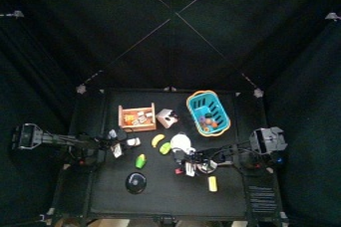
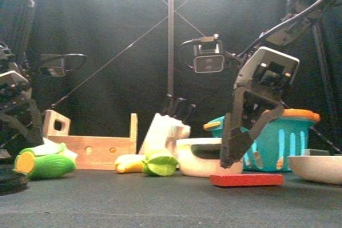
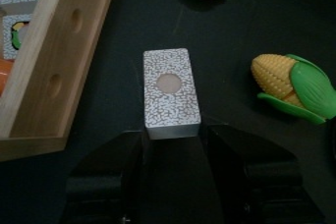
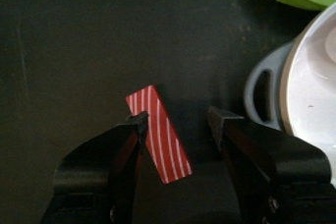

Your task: Drop rice in front of toolbox

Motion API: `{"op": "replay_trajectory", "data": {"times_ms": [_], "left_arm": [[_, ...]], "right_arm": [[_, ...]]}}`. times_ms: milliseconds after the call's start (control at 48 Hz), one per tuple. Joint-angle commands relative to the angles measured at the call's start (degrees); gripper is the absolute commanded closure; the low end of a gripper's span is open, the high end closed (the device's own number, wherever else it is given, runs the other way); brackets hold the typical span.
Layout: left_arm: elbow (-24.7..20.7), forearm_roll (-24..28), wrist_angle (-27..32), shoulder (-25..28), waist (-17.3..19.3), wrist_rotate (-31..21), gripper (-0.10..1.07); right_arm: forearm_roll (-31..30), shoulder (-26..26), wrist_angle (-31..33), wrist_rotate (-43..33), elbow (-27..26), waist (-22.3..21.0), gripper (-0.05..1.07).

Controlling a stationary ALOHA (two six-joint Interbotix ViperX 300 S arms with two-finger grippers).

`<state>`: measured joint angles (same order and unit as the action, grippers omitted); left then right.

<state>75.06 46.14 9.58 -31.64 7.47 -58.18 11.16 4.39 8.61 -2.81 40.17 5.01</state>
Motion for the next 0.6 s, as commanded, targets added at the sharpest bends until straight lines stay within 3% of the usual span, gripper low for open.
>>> {"op": "replay_trajectory", "data": {"times_ms": [0, 208, 583], "left_arm": [[-0.6, 0.0, -0.3, 0.2, -0.1, 0.1, 0.11], [-0.7, -0.1, -0.3, 0.2, -0.2, 0.1, 0.03], [-1.1, 0.1, -0.3, 0.0, -0.2, 0.1, 0.02]], "right_arm": [[-0.4, -1.0, 0.1, 0.1, -1.4, -0.1, 0.16], [-0.6, -0.9, 0.7, -0.1, -1.6, -0.1, 0.16], [-0.5, -1.0, 0.7, -0.1, -1.8, -0.1, 0.16]]}}
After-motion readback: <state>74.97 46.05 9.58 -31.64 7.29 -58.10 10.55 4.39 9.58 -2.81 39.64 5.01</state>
